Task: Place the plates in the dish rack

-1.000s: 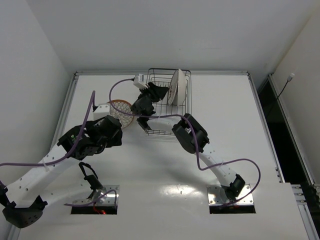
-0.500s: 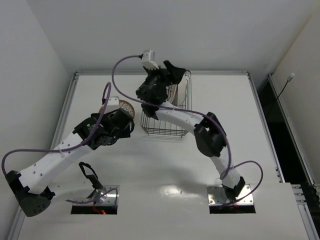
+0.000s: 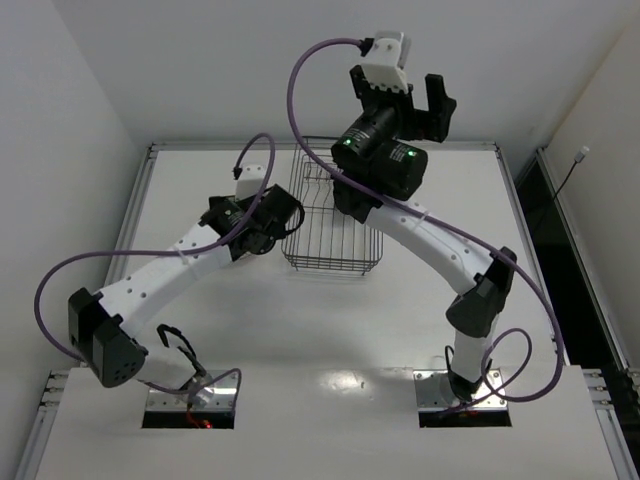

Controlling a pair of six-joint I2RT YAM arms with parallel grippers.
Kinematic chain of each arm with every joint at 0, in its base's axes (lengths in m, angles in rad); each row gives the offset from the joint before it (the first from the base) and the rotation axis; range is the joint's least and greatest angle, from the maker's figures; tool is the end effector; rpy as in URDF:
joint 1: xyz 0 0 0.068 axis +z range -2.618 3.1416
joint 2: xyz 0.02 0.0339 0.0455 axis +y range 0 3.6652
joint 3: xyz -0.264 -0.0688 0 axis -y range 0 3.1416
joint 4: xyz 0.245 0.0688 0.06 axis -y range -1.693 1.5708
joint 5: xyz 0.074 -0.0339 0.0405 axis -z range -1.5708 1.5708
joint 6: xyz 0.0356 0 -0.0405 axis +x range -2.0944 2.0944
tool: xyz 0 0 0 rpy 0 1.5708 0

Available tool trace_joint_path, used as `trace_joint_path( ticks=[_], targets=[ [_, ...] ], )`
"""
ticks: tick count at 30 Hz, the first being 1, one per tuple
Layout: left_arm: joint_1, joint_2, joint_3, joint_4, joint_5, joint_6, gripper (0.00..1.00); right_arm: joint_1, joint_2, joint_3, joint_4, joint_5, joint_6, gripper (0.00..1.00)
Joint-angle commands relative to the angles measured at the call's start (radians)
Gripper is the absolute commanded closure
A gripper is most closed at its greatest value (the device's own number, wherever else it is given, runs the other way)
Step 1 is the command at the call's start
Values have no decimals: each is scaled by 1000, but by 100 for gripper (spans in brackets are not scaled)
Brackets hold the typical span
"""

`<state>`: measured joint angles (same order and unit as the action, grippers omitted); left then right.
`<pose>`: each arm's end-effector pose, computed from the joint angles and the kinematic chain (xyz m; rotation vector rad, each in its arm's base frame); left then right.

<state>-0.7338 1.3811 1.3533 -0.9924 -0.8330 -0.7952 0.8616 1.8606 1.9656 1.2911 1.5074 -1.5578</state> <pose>0.2167 -0.1599 0.3425 -0.3387 2.1677 0.2694 0.2523 0.2395 0.5269 0.4100 1.4925 -0.6870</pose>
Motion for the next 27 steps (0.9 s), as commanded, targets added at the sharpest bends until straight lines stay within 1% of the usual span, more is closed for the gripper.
trace_joint_path(
  ticks=[1,6,7,9,10,11,13,15,16,17,18,19,20,21,22,24,25,26,27],
  targets=[
    [40,39,43,38,-55,-44,0,23,-58,91,25,309,-30,1],
    [88,142,75,61,-35,-76,0,54,-78,193,7,300,-41,1],
    [88,179,84,61,-35,-76,0,71,-78,202,31,300,-51,1],
    [99,211,121,61,-35,-76,0,97,-119,188,72,252,-61,1],
    [109,238,136,61,-35,-76,0,138,-136,176,73,223,-61,1],
    [109,248,167,61,-35,-76,0,163,-152,176,73,162,-61,1],
    [129,260,190,61,-35,-76,0,226,-184,167,12,66,-51,1],
    [129,272,202,70,-22,-76,0,255,-205,176,-151,7,10,1],
    [140,286,202,70,-21,-76,0,266,-240,176,-238,-42,57,1],
    [140,295,214,70,-8,-76,0,275,-265,167,-345,-62,220,1],
    [140,311,214,70,6,-76,0,275,-293,167,-651,-85,352,1],
    [140,311,225,70,6,-76,0,275,-325,180,-897,-175,528,1],
    [140,320,225,70,18,-76,0,275,-357,243,-1137,-259,726,1],
    [140,320,225,70,18,-76,0,254,-410,275,-1334,-356,1051,1],
    [140,320,225,70,18,-85,0,243,-435,289,-1515,-477,1146,1],
    [140,311,225,70,18,-85,0,225,-495,266,-1547,-541,1282,1],
    [140,311,225,70,18,-75,0,224,-505,266,-1637,-644,1330,1],
    [140,288,225,70,9,-65,0,224,-514,266,-1673,-689,1372,1],
    [151,279,225,80,9,-65,0,224,-523,266,-1706,-790,1440,1]
  ],
)
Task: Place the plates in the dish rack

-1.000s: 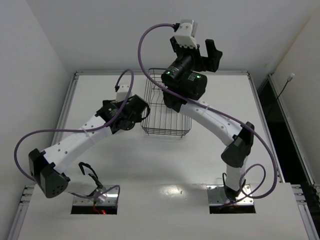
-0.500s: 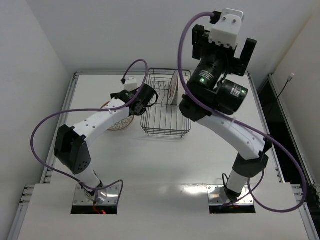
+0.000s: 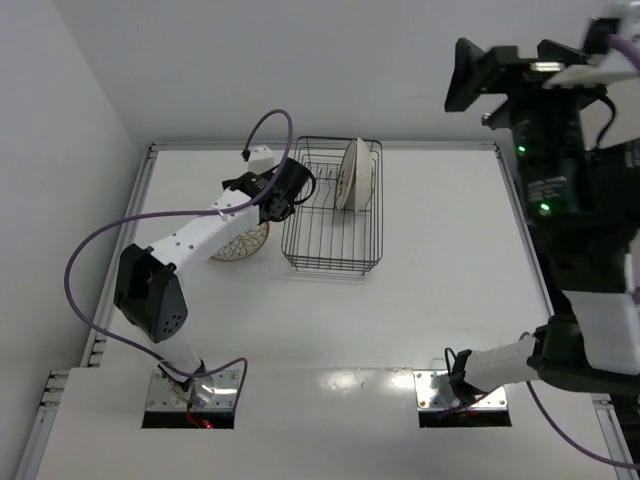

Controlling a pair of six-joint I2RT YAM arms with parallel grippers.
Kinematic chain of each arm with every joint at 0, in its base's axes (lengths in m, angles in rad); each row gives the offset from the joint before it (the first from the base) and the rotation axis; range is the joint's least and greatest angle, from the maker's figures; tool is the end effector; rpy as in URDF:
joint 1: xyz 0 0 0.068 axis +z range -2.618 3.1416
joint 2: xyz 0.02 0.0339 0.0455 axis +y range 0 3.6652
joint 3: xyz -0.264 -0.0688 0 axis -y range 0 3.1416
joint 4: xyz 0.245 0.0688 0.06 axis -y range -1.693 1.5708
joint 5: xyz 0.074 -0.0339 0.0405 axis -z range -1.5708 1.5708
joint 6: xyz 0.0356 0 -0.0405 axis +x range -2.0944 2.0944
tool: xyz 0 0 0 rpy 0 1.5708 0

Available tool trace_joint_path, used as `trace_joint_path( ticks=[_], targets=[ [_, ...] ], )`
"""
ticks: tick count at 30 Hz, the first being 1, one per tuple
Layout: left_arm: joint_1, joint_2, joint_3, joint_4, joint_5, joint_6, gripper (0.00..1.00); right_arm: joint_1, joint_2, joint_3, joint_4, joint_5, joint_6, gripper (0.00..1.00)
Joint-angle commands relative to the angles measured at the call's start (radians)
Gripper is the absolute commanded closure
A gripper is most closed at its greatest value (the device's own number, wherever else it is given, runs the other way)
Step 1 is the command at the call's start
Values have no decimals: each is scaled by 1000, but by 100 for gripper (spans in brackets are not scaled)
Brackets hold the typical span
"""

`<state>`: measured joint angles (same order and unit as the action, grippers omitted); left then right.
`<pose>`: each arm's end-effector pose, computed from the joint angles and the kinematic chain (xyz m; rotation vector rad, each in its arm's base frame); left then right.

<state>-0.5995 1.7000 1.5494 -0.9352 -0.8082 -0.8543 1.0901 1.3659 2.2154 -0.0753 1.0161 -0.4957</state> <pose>0.3045 -0.1769 0.3106 -0.5193 2.1904 0.3473 0.0959 0.1184 0.6604 0.1557 1.1843 0.1178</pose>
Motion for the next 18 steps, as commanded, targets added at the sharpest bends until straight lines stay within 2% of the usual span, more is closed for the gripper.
trace_joint_path(
  ticks=[1,6,8,14,18],
  targets=[
    [17,-51,5,22,-16,15,0,-4,-48,0,-406,-348,414,1],
    [37,-141,-66,85,-16,93,0,-4,-128,-111,-576,-529,629,2],
    [58,-177,-104,110,-16,138,0,-4,-201,-248,-633,-556,710,2],
    [147,-207,-190,189,108,240,0,-4,-411,-500,-684,-577,842,1],
    [167,-154,-199,228,207,276,0,-4,-468,-511,-764,-535,887,1]
  ],
)
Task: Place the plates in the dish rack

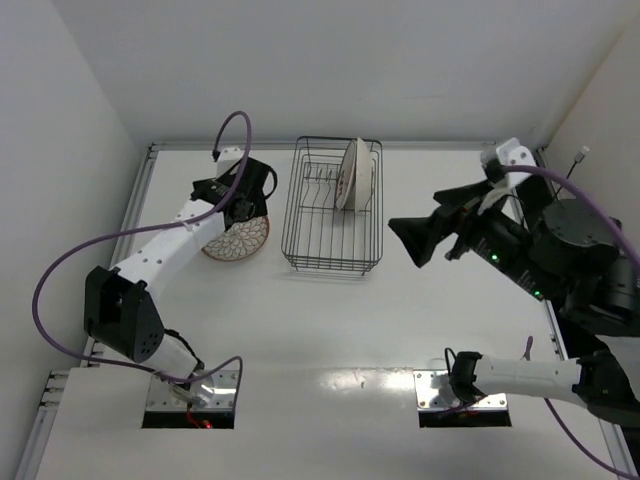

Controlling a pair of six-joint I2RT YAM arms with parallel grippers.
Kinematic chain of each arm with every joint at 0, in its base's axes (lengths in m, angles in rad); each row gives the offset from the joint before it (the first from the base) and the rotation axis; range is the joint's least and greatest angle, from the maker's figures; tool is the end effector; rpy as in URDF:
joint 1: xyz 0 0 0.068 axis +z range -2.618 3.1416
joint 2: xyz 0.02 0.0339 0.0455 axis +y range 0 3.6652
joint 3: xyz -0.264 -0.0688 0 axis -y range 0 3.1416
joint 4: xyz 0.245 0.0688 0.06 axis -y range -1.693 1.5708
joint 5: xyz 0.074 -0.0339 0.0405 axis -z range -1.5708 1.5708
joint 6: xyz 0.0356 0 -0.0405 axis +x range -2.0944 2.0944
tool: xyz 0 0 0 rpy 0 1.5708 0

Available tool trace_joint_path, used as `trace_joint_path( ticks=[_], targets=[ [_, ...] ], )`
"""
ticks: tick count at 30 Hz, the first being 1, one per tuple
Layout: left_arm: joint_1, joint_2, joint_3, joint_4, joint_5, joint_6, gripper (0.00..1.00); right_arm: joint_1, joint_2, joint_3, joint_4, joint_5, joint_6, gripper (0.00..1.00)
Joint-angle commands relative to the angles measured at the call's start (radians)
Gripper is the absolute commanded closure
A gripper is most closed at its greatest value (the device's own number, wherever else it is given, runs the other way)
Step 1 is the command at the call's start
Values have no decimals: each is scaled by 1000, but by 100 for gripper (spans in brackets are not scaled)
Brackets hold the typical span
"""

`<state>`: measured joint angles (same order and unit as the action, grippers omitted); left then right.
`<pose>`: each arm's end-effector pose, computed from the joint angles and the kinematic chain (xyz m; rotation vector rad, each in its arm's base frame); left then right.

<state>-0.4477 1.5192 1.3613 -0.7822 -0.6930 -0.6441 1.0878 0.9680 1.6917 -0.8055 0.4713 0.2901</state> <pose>0.2961 -0.1170 0.3160 -0.4832 2.2077 0.3125 0.0698 0.0984 0.5295 -0.3036 1.6580 0.6590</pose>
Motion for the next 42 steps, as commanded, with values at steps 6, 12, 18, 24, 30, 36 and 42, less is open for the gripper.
trace_joint_path(
  ticks=[6,12,18,24,30,36,42],
  targets=[
    [33,205,126,84,211,99,0,-2,-42,100,-125,47,101,1],
    [73,392,258,72,274,110,0,-2,54,204,-231,47,72,1],
    [107,486,283,58,374,101,0,-2,73,194,-231,65,72,1],
    [119,575,306,37,427,120,0,-2,106,216,-256,66,61,1],
    [139,624,306,37,457,129,4,-2,150,249,-290,87,52,1],
    [184,642,297,37,487,138,19,-2,150,237,-281,105,52,1],
    [202,642,245,64,523,158,55,-2,196,247,-291,115,7,1]
  ],
)
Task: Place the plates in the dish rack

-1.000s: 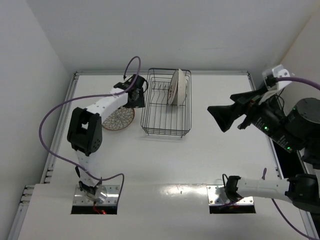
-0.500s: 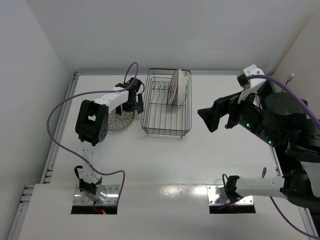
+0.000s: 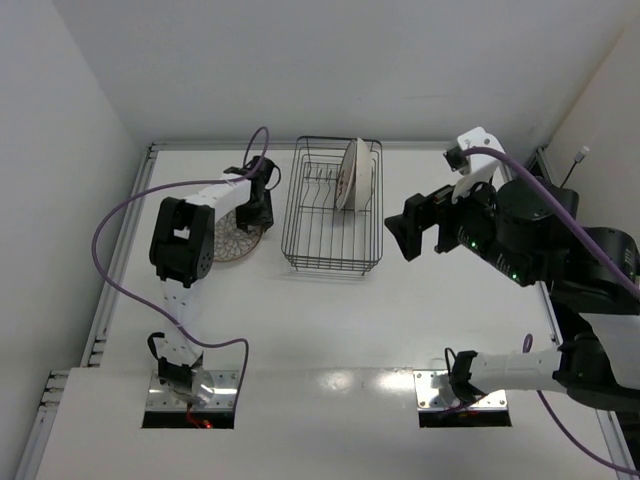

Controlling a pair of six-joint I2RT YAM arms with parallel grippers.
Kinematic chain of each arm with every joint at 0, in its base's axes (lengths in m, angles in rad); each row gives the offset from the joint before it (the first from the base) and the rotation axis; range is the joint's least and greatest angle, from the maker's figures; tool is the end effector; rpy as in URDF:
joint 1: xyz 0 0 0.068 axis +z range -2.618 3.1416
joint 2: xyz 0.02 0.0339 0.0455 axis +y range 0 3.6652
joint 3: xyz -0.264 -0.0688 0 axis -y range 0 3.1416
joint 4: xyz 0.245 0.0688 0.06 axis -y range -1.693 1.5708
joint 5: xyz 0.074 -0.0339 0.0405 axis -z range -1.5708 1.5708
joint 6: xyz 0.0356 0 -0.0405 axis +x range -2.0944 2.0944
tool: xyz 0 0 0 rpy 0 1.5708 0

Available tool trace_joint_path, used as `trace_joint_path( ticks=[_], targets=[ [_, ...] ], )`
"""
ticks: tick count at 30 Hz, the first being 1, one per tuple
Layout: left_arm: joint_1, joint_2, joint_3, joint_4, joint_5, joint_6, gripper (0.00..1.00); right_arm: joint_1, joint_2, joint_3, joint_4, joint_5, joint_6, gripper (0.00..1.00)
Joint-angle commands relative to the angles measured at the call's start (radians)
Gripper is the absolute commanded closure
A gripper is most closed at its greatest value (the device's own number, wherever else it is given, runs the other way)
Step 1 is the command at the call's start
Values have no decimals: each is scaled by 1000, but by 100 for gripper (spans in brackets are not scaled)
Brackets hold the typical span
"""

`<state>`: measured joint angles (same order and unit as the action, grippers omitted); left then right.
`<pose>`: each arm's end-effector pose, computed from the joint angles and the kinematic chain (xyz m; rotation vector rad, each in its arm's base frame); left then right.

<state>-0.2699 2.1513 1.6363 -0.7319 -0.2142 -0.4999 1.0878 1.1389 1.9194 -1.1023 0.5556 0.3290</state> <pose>0.4282 -0.1106 0.1627 -0.3649 2.7367 0.1057 0.0818 0.1155 0.5353 -0.3284 1.8390 0.4618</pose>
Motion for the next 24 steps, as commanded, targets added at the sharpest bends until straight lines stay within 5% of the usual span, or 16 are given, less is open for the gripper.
trace_joint_path(
  ticks=[1,2,6,13,24],
  targets=[
    [24,10,-39,14,44,14,62,-2,38,20,5,30,-45,1],
    [24,10,-39,14,44,14,75,-2,38,29,5,30,-56,1],
    [34,28,-39,14,53,23,99,-22,77,39,-4,21,-77,1],
    [34,15,-39,5,53,32,100,-57,121,39,5,-39,-87,1],
    [34,-218,-52,-24,72,-104,100,-135,162,6,119,-129,-126,1]
  ],
)
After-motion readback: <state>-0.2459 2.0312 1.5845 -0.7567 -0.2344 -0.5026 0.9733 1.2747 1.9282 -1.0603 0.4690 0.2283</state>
